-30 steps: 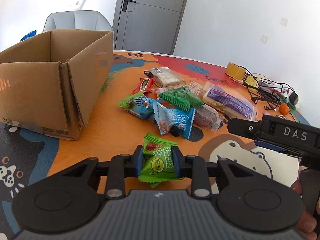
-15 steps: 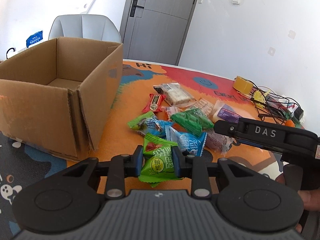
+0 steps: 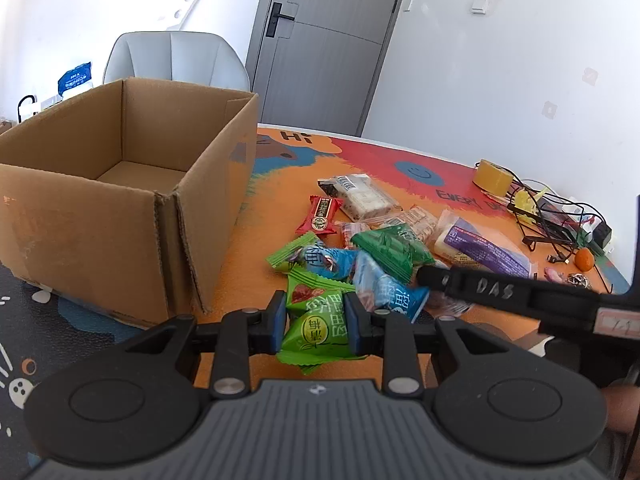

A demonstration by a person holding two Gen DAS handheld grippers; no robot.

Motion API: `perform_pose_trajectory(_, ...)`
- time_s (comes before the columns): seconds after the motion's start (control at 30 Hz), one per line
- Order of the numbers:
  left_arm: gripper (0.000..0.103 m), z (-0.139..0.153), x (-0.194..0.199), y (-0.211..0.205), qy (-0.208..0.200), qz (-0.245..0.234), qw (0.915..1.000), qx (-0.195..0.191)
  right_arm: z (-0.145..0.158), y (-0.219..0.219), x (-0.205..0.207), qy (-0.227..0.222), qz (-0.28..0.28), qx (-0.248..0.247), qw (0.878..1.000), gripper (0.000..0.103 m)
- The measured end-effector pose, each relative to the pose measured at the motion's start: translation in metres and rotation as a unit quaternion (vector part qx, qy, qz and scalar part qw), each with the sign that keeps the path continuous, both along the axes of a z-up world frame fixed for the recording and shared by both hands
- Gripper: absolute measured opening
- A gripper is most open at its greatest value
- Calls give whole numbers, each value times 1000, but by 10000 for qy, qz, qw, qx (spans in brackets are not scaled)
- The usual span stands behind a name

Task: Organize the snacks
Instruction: 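Grasp the green wrapped candy with the left gripper while the right gripper grasps the brown wafer pack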

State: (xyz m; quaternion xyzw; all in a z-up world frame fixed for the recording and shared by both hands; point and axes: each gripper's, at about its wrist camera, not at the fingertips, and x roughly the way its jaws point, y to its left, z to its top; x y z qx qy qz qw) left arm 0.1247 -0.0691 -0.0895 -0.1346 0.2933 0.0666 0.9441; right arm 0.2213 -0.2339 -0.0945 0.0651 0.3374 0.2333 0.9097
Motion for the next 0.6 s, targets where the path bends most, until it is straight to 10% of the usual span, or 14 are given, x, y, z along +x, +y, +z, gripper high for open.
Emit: perform_pose_trajectory(0.6,29,17,-21,0,-298,-119,9995,-81,17,-17,-45,-184,-209,307,9991,33)
